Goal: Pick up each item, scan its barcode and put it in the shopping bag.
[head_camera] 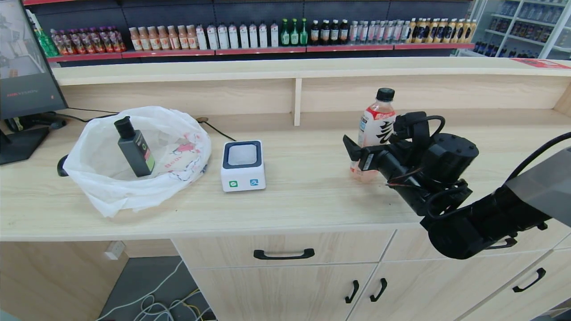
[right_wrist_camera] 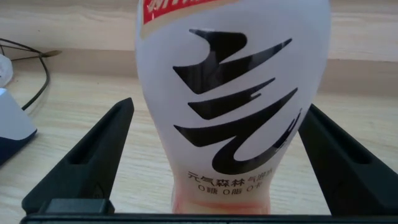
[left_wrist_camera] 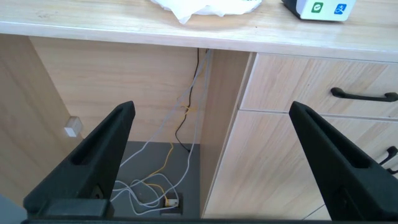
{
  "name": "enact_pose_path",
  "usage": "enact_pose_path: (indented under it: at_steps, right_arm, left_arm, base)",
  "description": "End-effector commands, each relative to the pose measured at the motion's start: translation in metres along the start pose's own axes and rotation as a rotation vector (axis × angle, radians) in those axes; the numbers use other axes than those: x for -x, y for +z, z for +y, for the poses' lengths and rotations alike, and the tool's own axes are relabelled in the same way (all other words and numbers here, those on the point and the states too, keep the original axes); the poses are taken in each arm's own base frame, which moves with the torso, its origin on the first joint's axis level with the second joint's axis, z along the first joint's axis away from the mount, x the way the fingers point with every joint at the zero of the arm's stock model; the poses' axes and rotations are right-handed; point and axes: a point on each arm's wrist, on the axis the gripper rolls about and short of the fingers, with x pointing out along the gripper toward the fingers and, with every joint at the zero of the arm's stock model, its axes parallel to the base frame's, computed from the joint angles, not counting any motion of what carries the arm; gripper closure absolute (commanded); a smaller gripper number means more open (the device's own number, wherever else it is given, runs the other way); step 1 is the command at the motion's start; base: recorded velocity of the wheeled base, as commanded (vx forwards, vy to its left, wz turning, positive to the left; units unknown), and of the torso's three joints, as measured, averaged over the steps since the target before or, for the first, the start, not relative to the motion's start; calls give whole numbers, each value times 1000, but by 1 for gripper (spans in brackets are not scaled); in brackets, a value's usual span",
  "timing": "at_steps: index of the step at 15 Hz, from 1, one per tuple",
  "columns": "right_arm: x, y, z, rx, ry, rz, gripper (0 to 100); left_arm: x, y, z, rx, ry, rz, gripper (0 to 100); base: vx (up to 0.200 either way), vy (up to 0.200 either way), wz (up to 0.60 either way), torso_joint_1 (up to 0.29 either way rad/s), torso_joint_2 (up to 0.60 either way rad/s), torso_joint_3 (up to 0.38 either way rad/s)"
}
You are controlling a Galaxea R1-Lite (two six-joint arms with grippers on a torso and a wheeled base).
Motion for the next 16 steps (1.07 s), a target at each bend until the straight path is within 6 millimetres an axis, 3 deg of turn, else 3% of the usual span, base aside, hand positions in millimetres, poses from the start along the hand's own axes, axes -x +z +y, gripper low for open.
enact_pose_path:
  at_steps: [1,8,9,16]
  right_arm:
    - [-1,-1,-1,-2,-2,1,0]
    - [-1,-4,-1,-20,-4,11,0]
    - [-1,-5,-1,-20,-7,13,100]
    - [-3,-1,-4,-20,-5,-2,100]
  left_arm:
    - [0,0,0,-1,1,0,0]
    - [0,0,0,-1,1,0,0]
    - [0,0,0,1,1,0,0]
    - [0,0,0,1,1,0,0]
  base:
    - [0,0,0,0,0,0]
    - [0,0,0,0,0,0]
    - [0,0,0,0,0,0]
    - [0,0,0,0,0,0]
